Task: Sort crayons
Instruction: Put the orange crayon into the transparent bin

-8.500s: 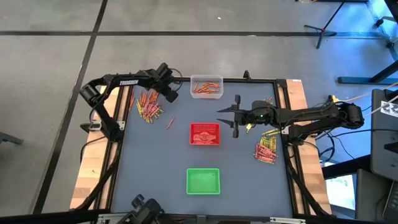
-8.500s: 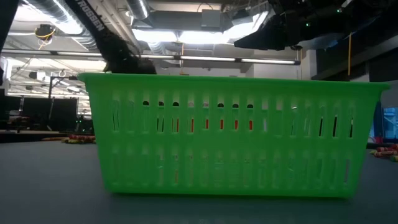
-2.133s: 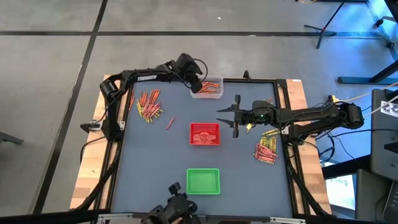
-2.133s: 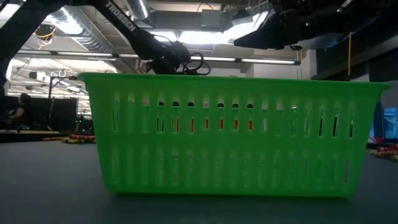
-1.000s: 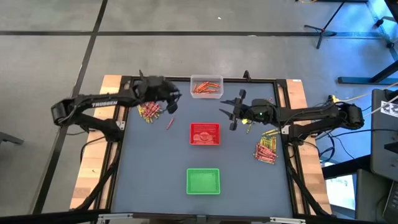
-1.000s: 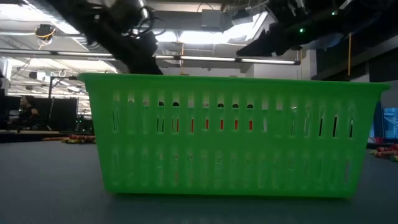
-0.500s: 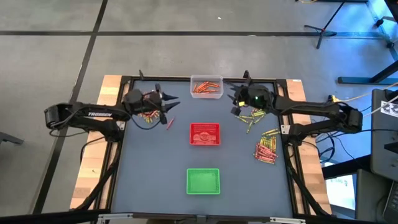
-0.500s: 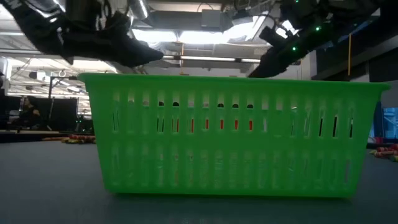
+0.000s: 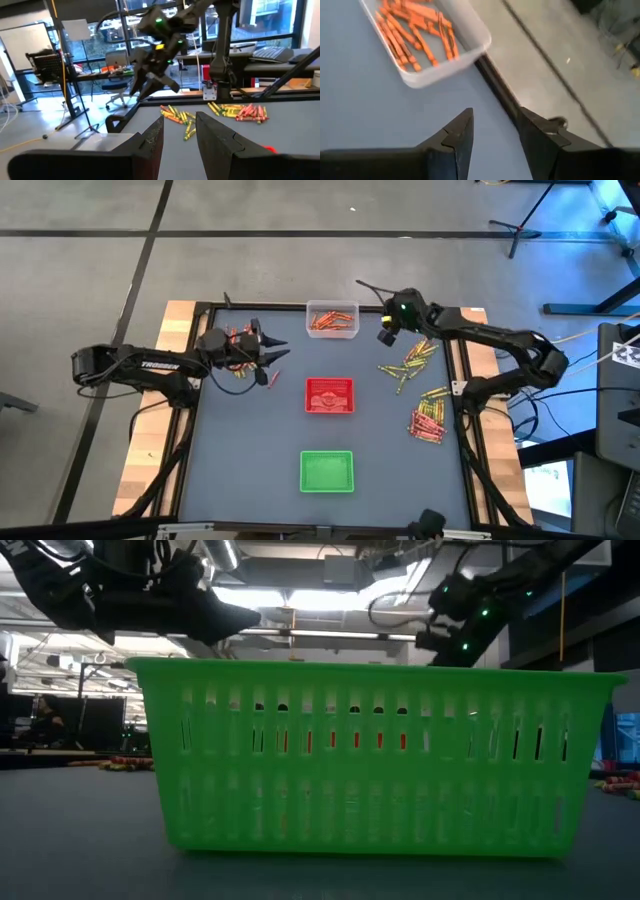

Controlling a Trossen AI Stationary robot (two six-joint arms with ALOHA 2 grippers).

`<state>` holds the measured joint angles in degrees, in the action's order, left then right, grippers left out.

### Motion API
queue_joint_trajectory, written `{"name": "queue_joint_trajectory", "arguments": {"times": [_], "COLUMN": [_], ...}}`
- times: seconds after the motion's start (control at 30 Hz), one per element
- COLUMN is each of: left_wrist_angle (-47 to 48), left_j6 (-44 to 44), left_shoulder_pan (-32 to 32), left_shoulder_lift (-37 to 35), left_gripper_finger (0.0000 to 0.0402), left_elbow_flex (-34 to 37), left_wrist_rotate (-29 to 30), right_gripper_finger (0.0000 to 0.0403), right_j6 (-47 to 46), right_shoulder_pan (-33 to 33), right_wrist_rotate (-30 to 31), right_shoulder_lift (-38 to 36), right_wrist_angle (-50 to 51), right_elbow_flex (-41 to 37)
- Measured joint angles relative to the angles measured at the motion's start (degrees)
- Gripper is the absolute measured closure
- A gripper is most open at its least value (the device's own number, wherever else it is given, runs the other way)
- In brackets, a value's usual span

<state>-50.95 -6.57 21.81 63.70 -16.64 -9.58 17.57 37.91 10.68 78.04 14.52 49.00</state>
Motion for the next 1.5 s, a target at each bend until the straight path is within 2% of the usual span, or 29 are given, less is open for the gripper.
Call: {"name": "queue_joint_trajectory", "arguments": {"times": [0.37,0.7,0.9,1.13,1.2,1.3,1.5], "left_wrist_angle": [0.6,1.0,1.1,2.5,2.5,2.5,2.4], "left_j6": [0.4,0.4,0.0,0.0,0.0,0.1,0.1], "left_shoulder_pan": [-0.6,-0.6,-0.6,-0.6,-0.6,-0.6,-0.6], "left_shoulder_lift": [0.2,0.2,0.2,0.2,0.2,0.2,0.2], "left_gripper_finger": [0.0303,0.0303,0.0303,0.0303,0.0303,0.0303,0.0303], "left_elbow_flex": [0.0,0.0,0.0,0.0,0.0,0.0,0.0], "left_wrist_rotate": [0.0,0.1,1.6,2.1,2.1,2.1,2.1], "right_gripper_finger": [0.0252,0.0252,0.0252,0.0252,0.0252,0.0252,0.0252], "right_j6": [3.0,5.4,5.6,4.8,4.8,6.1,11.2], "right_shoulder_pan": [2.0,2.0,2.4,2.2,2.2,2.3,1.4], "right_wrist_rotate": [-3.3,-3.8,-4.8,-5.7,-4.4,-2.4,0.9], "right_shoulder_lift": [10.5,18.6,19.4,18.9,18.9,18.9,18.9], "right_wrist_angle": [12.6,20.1,23.7,42.7,44.9,44.4,36.6], "right_elbow_flex": [10.7,15.8,15.9,15.6,14.2,11.0,6.1]}}
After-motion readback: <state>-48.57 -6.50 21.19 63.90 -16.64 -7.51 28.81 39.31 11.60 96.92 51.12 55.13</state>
